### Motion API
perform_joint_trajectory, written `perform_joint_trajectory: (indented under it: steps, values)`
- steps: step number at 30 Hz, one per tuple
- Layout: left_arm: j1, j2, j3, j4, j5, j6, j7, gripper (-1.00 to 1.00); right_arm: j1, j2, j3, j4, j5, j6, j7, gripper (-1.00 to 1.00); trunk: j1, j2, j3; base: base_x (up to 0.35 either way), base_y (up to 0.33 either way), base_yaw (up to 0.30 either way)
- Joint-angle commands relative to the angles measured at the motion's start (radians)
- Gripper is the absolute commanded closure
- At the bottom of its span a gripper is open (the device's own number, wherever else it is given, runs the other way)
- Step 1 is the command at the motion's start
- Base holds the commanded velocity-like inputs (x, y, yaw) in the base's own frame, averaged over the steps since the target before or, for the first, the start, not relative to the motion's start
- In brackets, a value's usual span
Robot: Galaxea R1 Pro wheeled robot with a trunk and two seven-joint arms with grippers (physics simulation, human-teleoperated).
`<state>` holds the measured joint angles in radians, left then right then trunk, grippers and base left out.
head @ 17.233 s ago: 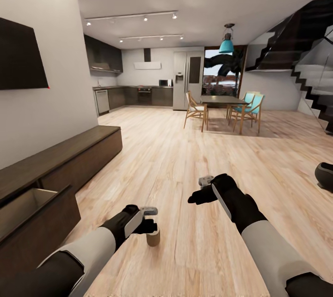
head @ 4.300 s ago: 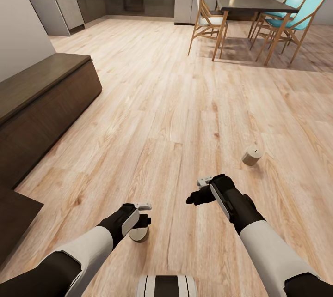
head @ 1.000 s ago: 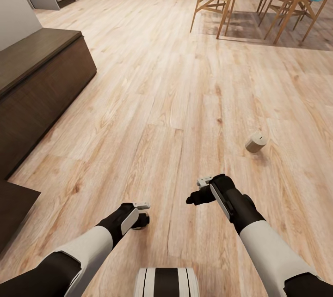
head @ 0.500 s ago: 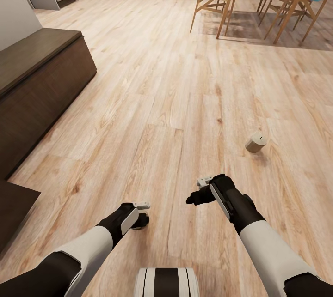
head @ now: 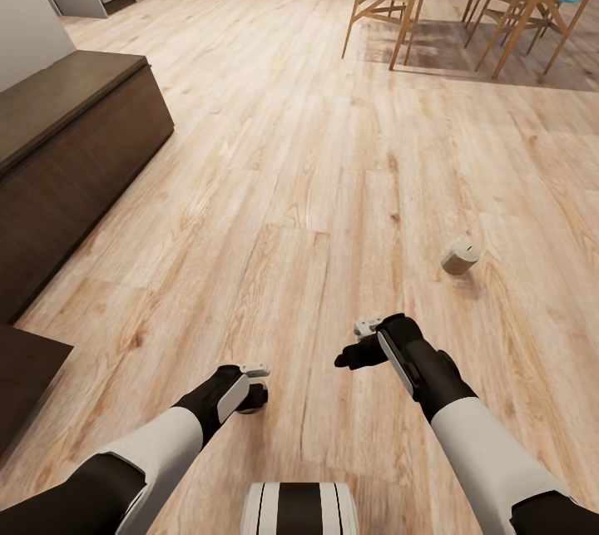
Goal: Place each of the two pumpkins and all three candles from the living room inside a cabinet in the living room (use any cabinet), then make sure every cabinet is closed, and position the cauldron so it is next to a table in the living room.
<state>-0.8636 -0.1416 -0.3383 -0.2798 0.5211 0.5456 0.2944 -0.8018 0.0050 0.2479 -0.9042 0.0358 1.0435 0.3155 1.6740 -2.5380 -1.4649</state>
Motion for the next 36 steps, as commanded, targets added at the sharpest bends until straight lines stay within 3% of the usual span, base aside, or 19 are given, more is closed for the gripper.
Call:
perform_joint_trajectory:
  steps: [1,18,27,36]
  values:
    - [0.000,0.001,-0.007,-0.003,0.011,0.004,0.008,1.00,0.000,0.000,0.001,-0.001,0.004,0.004,0.003,-1.00,0.000,0.000,-0.001,0.000,0.000,0.000]
    - [0.000,-0.001,-0.009,-0.006,0.013,-0.019,0.002,1.00,0.000,-0.002,-0.005,-0.001,0.006,0.004,0.002,-1.00,-0.007,0.003,0.057,0.000,0.000,0.000]
    - [0.000,0.000,-0.008,-0.098,0.013,-0.012,-0.009,1.00,0.000,-0.002,-0.014,-0.002,0.007,0.004,0.000,-1.00,-0.011,0.005,0.092,0.000,0.000,0.000]
    - [0.000,0.012,-0.008,-0.102,0.011,-0.008,-0.011,1.00,0.000,-0.003,-0.016,-0.002,0.006,0.004,0.002,-1.00,-0.015,0.007,0.137,0.000,0.000,0.000]
